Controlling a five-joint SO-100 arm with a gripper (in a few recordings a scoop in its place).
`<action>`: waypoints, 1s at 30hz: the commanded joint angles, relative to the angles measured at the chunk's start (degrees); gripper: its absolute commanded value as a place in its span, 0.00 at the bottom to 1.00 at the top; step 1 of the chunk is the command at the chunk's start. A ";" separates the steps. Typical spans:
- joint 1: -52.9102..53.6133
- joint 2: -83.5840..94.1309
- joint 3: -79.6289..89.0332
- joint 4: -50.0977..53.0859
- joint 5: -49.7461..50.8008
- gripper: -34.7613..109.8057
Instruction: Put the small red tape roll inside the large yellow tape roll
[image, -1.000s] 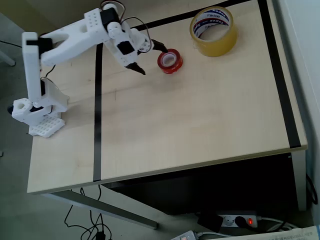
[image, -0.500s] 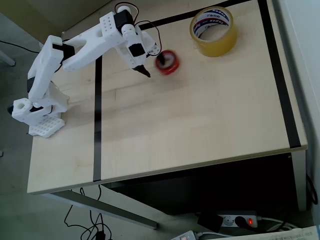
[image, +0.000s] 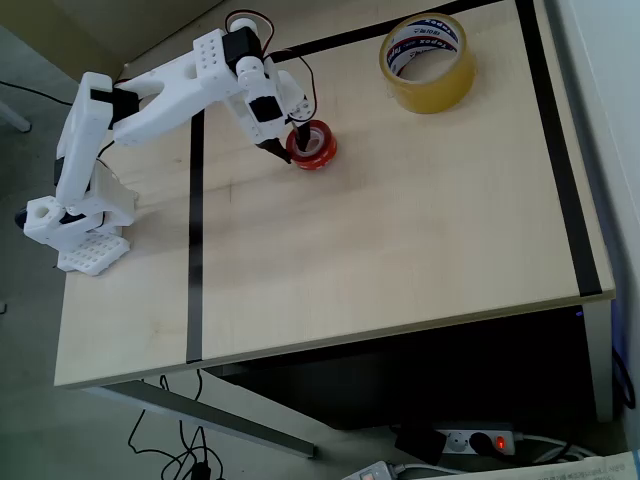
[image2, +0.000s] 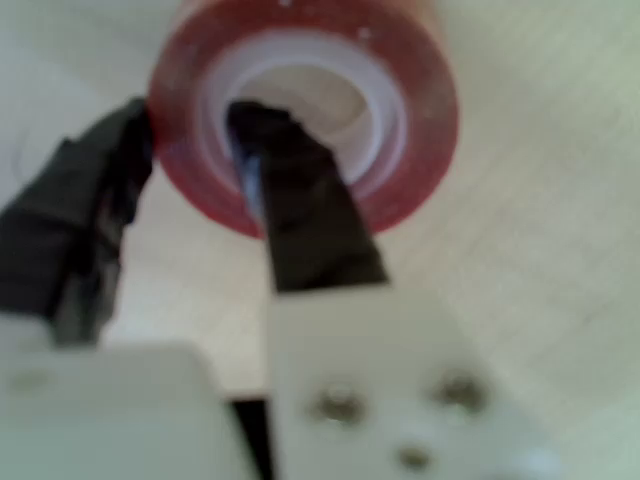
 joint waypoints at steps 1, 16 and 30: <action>0.44 13.71 -0.97 1.32 -0.18 0.24; 0.09 5.27 -37.27 -14.59 -0.18 0.24; -8.09 -7.29 -37.35 -27.77 -0.26 0.24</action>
